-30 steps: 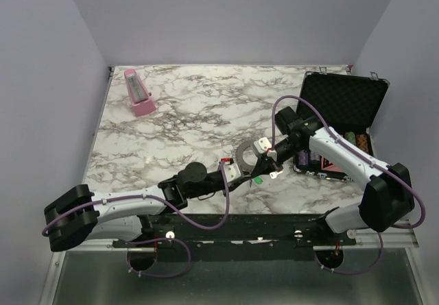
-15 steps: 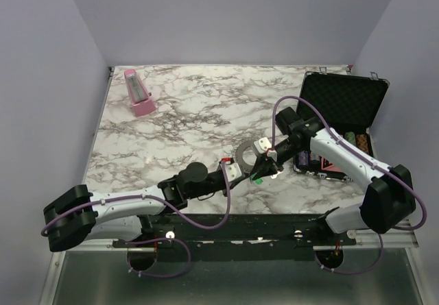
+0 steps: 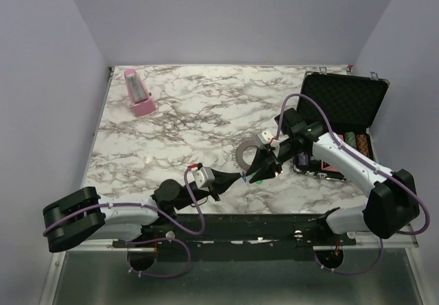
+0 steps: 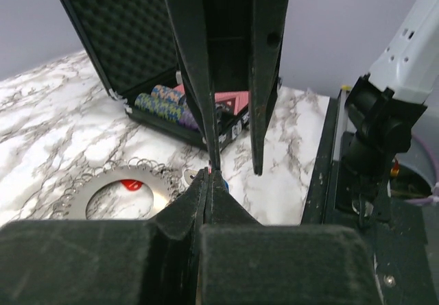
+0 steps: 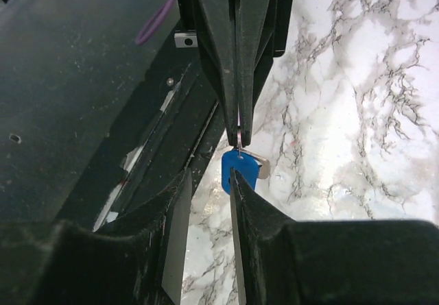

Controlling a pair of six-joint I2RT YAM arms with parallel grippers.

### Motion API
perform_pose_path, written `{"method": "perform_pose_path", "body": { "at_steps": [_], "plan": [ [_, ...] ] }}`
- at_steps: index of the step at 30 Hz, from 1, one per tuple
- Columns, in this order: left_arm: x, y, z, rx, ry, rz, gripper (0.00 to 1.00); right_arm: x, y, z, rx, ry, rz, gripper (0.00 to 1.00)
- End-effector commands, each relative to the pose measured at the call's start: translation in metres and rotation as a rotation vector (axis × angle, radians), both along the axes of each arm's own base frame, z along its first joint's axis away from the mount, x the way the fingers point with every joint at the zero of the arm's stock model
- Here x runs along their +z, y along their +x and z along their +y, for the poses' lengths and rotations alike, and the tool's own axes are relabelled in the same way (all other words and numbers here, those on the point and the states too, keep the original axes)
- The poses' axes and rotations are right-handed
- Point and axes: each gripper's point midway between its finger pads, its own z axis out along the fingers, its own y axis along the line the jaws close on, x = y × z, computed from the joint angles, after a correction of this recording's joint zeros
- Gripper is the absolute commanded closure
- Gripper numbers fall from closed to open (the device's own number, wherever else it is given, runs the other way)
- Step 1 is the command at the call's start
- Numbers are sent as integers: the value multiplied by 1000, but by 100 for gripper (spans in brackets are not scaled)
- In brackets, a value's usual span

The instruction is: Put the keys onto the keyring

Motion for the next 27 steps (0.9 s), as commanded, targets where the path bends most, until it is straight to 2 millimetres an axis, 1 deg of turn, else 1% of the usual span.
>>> {"method": "perform_pose_path", "body": {
  "at_steps": [1, 6, 15, 17, 19, 27],
  "plan": [
    [40, -6, 0, -29, -188, -21, 100, 15, 1, 7, -16, 62, 66, 63],
    [38, -7, -3, -41, -191, -7, 100, 18, 2, 7, -25, 61, 69, 63],
    [37, -6, -3, -39, -190, -3, 100, 15, 3, 8, -32, 60, 83, 64],
    [36, -5, -3, -37, -185, -2, 100, 14, 2, 8, -32, 61, 96, 67],
    [37, -5, -4, -36, -188, 0, 100, 13, 2, 8, -32, 61, 106, 72],
    [36, -4, -5, -33, -190, 5, 100, 14, 3, 8, -33, 62, 102, 85]
  ]
}}
